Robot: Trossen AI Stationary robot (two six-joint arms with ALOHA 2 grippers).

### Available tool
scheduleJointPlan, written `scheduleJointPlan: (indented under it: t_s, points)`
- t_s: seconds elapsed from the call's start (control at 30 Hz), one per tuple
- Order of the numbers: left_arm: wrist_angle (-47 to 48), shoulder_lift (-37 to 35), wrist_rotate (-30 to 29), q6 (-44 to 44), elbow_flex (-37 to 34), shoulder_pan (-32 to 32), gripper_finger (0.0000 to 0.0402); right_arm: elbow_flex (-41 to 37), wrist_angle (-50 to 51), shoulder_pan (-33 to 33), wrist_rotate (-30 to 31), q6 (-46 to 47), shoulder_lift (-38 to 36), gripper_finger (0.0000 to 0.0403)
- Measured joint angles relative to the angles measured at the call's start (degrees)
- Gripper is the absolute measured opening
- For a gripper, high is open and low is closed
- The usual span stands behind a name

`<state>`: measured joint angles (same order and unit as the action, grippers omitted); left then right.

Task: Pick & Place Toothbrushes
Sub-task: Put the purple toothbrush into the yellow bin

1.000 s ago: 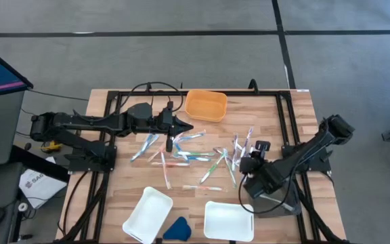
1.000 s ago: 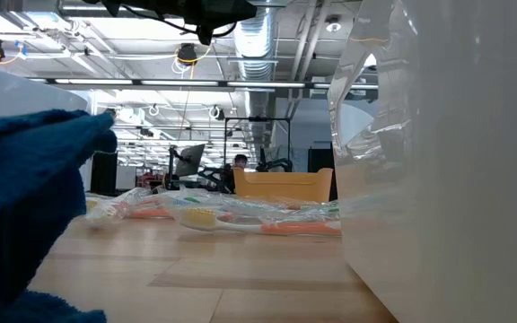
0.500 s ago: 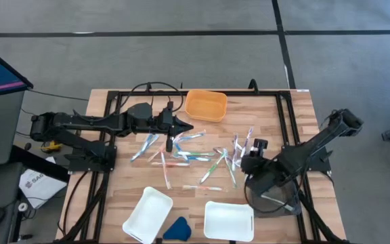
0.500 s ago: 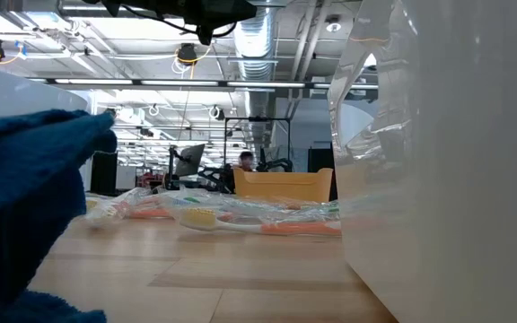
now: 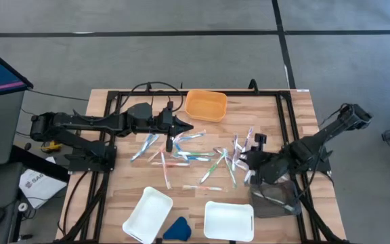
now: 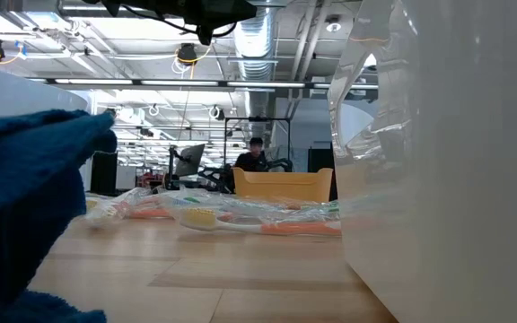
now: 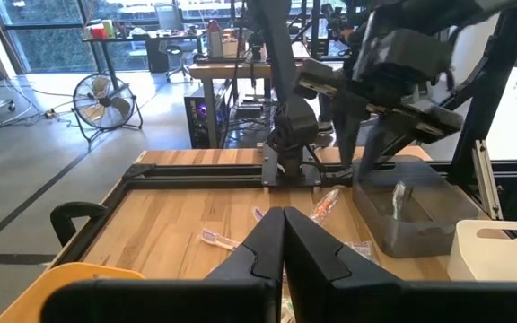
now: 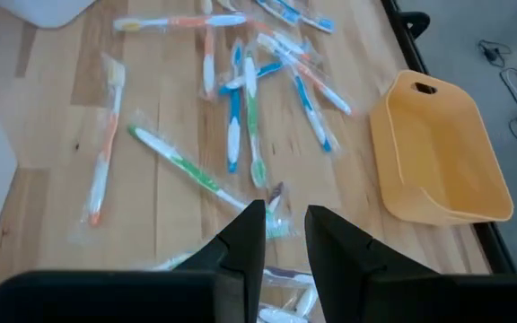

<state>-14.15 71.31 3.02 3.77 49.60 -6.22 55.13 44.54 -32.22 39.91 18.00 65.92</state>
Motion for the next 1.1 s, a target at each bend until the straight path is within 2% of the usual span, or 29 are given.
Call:
scheduleJointPlan:
  t_s: [0.23, 0.5, 1.1]
  points:
    - [0.0, 0.0, 0.0, 0.0, 0.0, 0.0, 0.0003, -5.4, -4.4, 2.4, -1.6, -0.5, -6.1, 0.0075]
    - [0.0, 0.0, 0.0, 0.0, 0.0, 0.0, 0.0003, -12.3, -14.9, 7.0, -10.6, -6.3, -11.6, 0.0075]
    - [0.0, 0.0, 0.0, 0.0, 0.0, 0.0, 0.0003, -20.7, -20.5, 21.7, -16.5, -6.0, -13.1, 0.0075]
